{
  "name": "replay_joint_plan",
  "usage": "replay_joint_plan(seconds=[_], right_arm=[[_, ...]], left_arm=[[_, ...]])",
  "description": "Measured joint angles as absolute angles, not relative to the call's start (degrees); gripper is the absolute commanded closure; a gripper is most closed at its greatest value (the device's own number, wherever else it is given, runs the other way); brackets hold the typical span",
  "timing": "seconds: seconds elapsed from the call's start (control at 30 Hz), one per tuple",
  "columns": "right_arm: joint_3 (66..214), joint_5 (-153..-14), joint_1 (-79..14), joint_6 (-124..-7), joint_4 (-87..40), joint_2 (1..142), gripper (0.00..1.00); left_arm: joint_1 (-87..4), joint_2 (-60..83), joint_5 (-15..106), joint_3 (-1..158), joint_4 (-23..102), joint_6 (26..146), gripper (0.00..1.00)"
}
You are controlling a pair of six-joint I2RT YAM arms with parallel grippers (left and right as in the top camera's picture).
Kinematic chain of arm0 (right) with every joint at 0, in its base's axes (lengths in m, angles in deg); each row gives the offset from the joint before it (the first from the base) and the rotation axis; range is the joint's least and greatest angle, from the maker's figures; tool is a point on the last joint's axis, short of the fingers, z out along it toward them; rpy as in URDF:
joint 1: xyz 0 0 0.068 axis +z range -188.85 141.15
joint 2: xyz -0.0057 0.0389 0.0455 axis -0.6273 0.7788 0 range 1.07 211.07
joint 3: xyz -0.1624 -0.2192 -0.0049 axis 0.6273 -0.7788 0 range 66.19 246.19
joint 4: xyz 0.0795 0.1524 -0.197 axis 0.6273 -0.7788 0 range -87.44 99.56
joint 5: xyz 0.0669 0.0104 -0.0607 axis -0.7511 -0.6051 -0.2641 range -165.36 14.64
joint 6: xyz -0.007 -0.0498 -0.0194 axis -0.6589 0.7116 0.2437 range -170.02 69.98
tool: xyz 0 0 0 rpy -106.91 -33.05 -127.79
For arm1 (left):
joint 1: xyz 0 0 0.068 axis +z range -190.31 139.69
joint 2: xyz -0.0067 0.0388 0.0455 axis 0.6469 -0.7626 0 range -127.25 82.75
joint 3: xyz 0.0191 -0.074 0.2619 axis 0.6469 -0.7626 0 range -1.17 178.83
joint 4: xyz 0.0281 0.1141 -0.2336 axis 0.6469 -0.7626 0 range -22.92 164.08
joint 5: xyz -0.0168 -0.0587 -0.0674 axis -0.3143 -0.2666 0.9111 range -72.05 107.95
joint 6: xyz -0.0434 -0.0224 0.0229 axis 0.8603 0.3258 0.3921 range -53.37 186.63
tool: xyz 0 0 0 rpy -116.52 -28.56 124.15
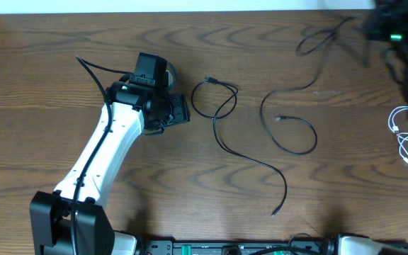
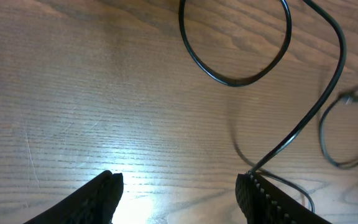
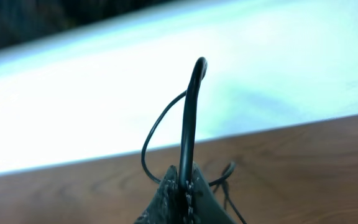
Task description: Untangle cables
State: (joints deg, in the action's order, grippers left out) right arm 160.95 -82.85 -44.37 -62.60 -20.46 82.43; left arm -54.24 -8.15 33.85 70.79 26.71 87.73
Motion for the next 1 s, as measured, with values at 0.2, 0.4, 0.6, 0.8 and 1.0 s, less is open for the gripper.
replay_joint_plan(seconds=[0.2, 0.4, 0.6, 0.8, 1.0], right_arm=[[160.8, -93.0, -46.8, -59.8, -22.8, 82.7, 0.99], [160.2, -100.7, -46.2, -57.0, -23.7, 85.0, 0.99], [160.1, -90.7, -46.2, -57.2, -30.9, 85.0, 0.99], [160.1, -83.5, -46.3, -58.1, -39.3, 86.3, 0.99], [160.0, -107.2, -46.6, -53.3, -32.5, 89.8, 0.99]], left_arm=[[-54.2, -8.1, 33.8, 70.8, 26.8, 87.7, 0.36], [-54.2, -8.1, 33.9, 70.8, 26.8, 87.7, 0.36], [-54.2, -8.1, 33.9, 70.8, 26.8, 87.7, 0.36], [-54.2, -8.1, 33.8, 70.8, 26.8, 87.7, 0.37], [-54.2, -8.1, 33.8, 70.8, 26.8, 87.7, 0.36]])
